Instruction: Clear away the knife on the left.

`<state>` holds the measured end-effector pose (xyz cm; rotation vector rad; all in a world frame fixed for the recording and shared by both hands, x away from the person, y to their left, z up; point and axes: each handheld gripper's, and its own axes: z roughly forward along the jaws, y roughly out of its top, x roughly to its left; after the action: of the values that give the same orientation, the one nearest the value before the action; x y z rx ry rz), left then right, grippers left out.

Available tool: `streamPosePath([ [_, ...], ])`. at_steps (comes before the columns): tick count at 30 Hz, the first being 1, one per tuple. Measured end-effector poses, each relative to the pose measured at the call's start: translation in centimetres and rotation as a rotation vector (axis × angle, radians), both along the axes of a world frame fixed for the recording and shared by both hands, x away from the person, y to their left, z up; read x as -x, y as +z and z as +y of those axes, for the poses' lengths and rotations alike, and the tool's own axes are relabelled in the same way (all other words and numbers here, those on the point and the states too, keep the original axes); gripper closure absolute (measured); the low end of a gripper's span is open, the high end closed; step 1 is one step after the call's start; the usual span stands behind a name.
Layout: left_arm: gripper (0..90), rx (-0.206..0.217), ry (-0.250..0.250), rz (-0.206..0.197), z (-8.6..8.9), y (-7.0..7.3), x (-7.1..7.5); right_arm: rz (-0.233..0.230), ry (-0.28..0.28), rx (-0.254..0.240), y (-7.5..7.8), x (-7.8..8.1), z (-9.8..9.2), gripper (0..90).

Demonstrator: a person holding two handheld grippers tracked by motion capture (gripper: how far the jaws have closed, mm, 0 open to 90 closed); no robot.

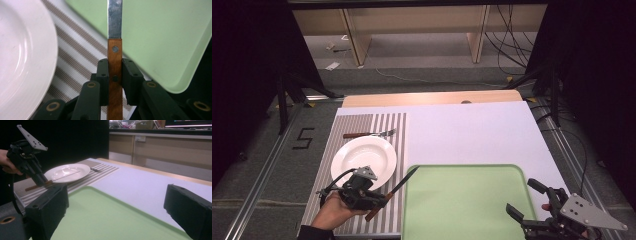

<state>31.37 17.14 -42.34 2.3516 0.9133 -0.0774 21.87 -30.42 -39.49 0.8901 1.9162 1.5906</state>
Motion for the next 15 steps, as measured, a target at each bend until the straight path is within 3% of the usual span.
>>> streamPosePath([
  [11,76.7,0.020,-0.028,-0.029,-2.3,0.5,0.6,-0.001,0.001,-0.001,0.0,0.0,0.0,6.8],
  [15,76.7,-0.002,-0.047,-0.032,-3.1,0.5,0.7,-0.001,0.001,0.000,0.0,0.0,0.0,6.8],
])
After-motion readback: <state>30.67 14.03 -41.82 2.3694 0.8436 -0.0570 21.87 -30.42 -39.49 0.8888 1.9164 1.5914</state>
